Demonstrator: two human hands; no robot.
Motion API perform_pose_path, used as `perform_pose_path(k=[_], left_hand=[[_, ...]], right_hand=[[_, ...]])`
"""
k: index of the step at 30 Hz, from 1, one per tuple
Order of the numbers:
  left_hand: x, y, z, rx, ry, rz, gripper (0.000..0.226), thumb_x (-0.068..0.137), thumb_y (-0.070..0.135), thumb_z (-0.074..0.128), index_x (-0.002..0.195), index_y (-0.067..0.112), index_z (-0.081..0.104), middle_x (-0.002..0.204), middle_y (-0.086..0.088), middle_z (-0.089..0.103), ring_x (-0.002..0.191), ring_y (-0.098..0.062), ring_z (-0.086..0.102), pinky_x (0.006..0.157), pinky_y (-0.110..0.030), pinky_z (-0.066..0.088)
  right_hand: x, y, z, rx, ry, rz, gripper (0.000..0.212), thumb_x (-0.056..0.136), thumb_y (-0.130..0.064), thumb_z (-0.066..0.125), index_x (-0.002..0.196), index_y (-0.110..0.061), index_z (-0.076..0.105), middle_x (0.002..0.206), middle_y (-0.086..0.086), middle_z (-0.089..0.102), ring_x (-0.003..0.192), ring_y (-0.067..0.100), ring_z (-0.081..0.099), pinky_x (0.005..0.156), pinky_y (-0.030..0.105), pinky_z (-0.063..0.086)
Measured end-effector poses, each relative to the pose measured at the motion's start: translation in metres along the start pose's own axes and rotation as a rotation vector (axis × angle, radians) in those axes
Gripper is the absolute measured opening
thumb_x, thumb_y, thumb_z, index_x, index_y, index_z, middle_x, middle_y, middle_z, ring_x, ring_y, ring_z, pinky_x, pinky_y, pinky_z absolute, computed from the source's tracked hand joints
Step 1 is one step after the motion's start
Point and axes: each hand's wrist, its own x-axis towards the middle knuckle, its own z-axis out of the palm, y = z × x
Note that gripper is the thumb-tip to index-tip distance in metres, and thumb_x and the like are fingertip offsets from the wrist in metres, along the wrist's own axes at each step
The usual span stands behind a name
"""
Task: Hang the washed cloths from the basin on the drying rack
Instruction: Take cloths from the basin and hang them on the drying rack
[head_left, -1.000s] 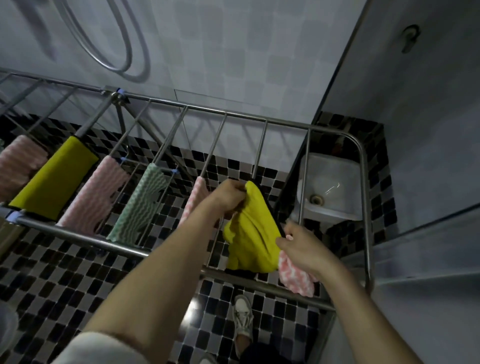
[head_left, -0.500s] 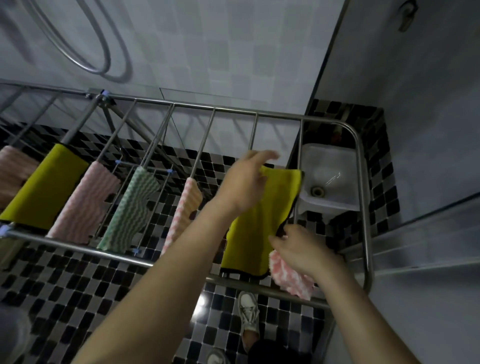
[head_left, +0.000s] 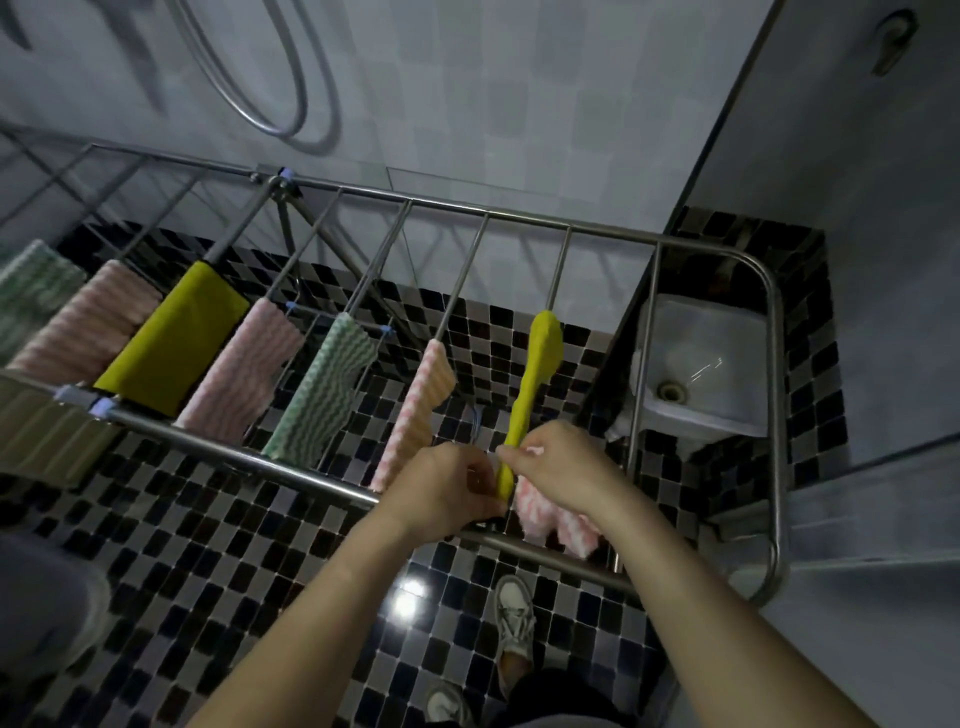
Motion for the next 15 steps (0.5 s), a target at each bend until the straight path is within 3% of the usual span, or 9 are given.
perform_pose_path(k=[3, 7, 9, 11, 13, 15], left_hand=[[-0.004, 0.000, -0.002, 0.007, 0.045, 0.047, 0.023, 0.073, 0.030, 0.081, 0.089, 0.021, 0.068, 0.081, 0.009, 0.068, 0.073, -0.006, 0.063, 0.067, -0.022, 0.054], [-0.013, -0.001, -0.002, 0.043, 0.058, 0.124, 0.030, 0.077, 0.031, 0.078, 0.104, 0.024, 0.067, 0.091, 0.004, 0.073, 0.077, -0.007, 0.066, 0.072, -0.025, 0.055], [-0.018, -0.001, -0.001, 0.064, 0.069, 0.155, 0.036, 0.079, 0.033, 0.076, 0.113, 0.024, 0.065, 0.092, 0.003, 0.073, 0.078, -0.008, 0.067, 0.073, -0.028, 0.056], [-0.021, 0.001, -0.001, 0.079, 0.064, 0.151, 0.039, 0.082, 0.034, 0.073, 0.119, 0.025, 0.062, 0.093, 0.003, 0.073, 0.080, -0.010, 0.068, 0.074, -0.031, 0.057], [-0.021, 0.005, -0.001, 0.076, 0.070, 0.131, 0.040, 0.084, 0.035, 0.069, 0.122, 0.028, 0.057, 0.093, 0.003, 0.072, 0.078, -0.012, 0.068, 0.072, -0.033, 0.058], [-0.019, 0.009, 0.000, 0.078, 0.102, 0.109, 0.045, 0.086, 0.037, 0.067, 0.127, 0.031, 0.050, 0.093, 0.002, 0.072, 0.076, -0.013, 0.068, 0.070, -0.035, 0.058]], right_hand=[[0.005, 0.000, 0.008, -0.052, 0.019, 0.020, 0.047, 0.091, -0.043, 0.057, 0.066, -0.004, 0.058, 0.067, 0.014, 0.059, 0.062, 0.026, 0.059, 0.057, 0.030, 0.038], [0.002, -0.001, 0.010, 0.040, -0.081, 0.068, 0.034, 0.088, -0.027, 0.059, 0.057, -0.017, 0.048, 0.055, 0.003, 0.040, 0.048, 0.017, 0.042, 0.053, 0.026, 0.032], [-0.001, -0.003, 0.003, 0.060, -0.201, 0.096, 0.030, 0.088, -0.026, 0.061, 0.061, -0.016, 0.056, 0.054, -0.001, 0.044, 0.044, 0.010, 0.042, 0.047, 0.019, 0.033], [0.004, -0.005, -0.011, 0.031, -0.242, 0.096, 0.030, 0.089, -0.034, 0.063, 0.077, -0.008, 0.069, 0.067, 0.009, 0.061, 0.059, 0.011, 0.052, 0.055, 0.023, 0.040], [0.022, -0.007, -0.030, 0.039, -0.106, 0.081, 0.040, 0.090, -0.041, 0.062, 0.092, -0.002, 0.070, 0.094, 0.021, 0.069, 0.077, 0.021, 0.062, 0.070, 0.032, 0.047], [0.046, -0.012, -0.046, 0.019, 0.093, 0.056, 0.039, 0.092, -0.040, 0.059, 0.093, -0.001, 0.067, 0.101, 0.020, 0.069, 0.086, 0.026, 0.064, 0.078, 0.035, 0.049]])
